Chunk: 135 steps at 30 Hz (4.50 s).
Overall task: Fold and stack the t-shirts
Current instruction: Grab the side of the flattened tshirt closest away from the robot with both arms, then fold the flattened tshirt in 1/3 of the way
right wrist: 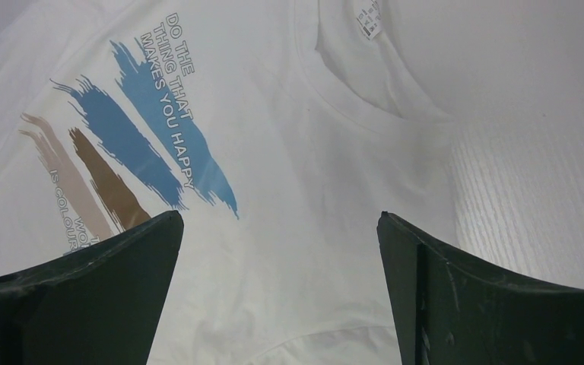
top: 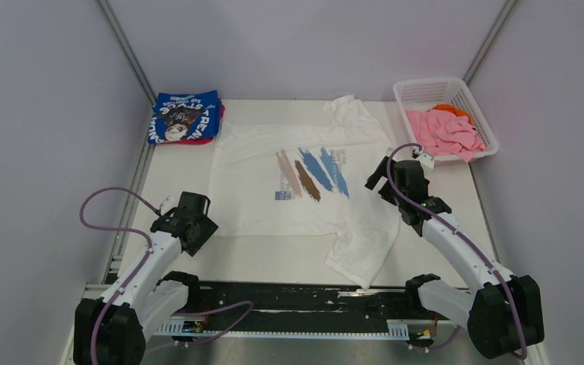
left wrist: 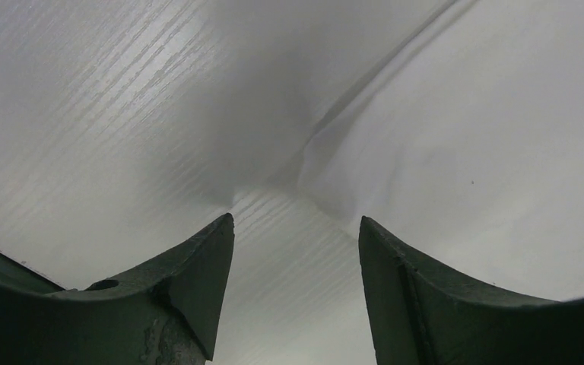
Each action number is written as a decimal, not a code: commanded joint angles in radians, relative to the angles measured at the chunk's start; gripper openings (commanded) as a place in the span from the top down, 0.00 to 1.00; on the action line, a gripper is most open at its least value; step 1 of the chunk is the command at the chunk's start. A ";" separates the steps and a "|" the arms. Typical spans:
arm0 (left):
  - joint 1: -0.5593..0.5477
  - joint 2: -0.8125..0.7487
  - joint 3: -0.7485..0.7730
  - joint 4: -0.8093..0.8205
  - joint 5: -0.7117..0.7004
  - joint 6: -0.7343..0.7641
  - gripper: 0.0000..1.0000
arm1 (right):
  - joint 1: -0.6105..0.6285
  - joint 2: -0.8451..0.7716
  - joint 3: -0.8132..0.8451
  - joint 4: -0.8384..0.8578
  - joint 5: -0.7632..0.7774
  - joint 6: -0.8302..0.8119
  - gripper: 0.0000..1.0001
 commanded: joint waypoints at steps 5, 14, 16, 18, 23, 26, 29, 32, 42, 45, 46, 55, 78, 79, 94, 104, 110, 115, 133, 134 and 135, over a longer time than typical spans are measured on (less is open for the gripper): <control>0.000 0.153 -0.007 0.160 -0.046 -0.115 0.40 | 0.002 -0.021 -0.009 0.053 -0.003 -0.015 0.00; 0.000 0.244 -0.011 0.235 -0.060 -0.120 0.66 | 0.002 0.001 -0.003 0.043 0.016 -0.015 0.00; 0.000 0.263 -0.006 0.251 -0.056 -0.113 0.89 | 0.002 0.010 0.000 0.023 0.045 -0.020 0.00; 0.000 0.282 0.005 0.252 -0.051 -0.102 1.00 | 0.002 0.023 0.011 -0.020 0.065 -0.014 0.00; 0.000 0.283 0.035 0.213 -0.107 -0.081 1.00 | 0.016 0.025 0.059 -0.171 -0.032 -0.011 0.01; 0.000 0.270 0.039 0.212 -0.109 -0.070 1.00 | 0.079 0.025 0.067 -0.262 -0.130 -0.031 0.05; 0.000 0.259 0.039 0.200 -0.110 -0.064 1.00 | 0.183 0.040 0.058 -0.396 -0.170 0.009 0.10; 0.000 0.245 0.032 0.187 -0.129 -0.068 1.00 | 0.319 0.061 0.052 -0.533 -0.186 0.088 0.15; 0.000 0.210 0.032 0.158 -0.138 -0.071 1.00 | 0.627 0.096 0.019 -0.634 -0.334 0.242 0.45; 0.000 0.210 0.032 0.157 -0.134 -0.070 1.00 | 0.643 0.130 -0.022 -0.593 -0.362 0.253 0.54; 0.000 0.211 0.032 0.157 -0.132 -0.070 1.00 | 0.643 0.146 -0.031 -0.579 -0.363 0.259 0.56; 0.000 0.195 0.035 0.115 -0.136 -0.074 1.00 | 0.642 0.294 -0.085 -0.473 -0.294 0.326 0.71; 0.000 0.069 0.072 0.013 -0.067 -0.064 1.00 | 0.634 0.080 0.017 -0.537 -0.136 0.249 1.00; 0.000 0.085 0.078 0.033 -0.065 -0.064 1.00 | 0.597 0.086 0.029 -0.524 -0.144 0.212 1.00; 0.004 0.320 0.301 0.084 -0.116 -0.061 1.00 | 0.272 0.174 0.226 -0.379 -0.141 -0.093 1.00; 0.036 0.464 0.418 0.101 -0.137 -0.061 1.00 | 0.134 0.263 0.379 -0.334 -0.147 -0.196 1.00; 0.047 0.497 0.456 0.118 -0.174 -0.075 1.00 | 0.077 0.321 0.456 -0.286 -0.164 -0.260 1.00; 0.054 0.520 0.465 0.145 -0.179 -0.079 1.00 | 0.052 0.399 0.531 -0.273 -0.182 -0.338 1.00; 0.094 0.709 0.528 0.217 -0.219 -0.093 0.70 | -0.009 0.894 0.953 -0.242 -0.195 -0.573 0.92; 0.094 0.715 0.535 0.226 -0.222 -0.075 0.66 | -0.010 0.938 0.997 -0.242 -0.181 -0.576 0.91; 0.095 0.722 0.551 0.221 -0.239 -0.071 0.52 | -0.011 0.975 1.040 -0.248 -0.148 -0.573 0.88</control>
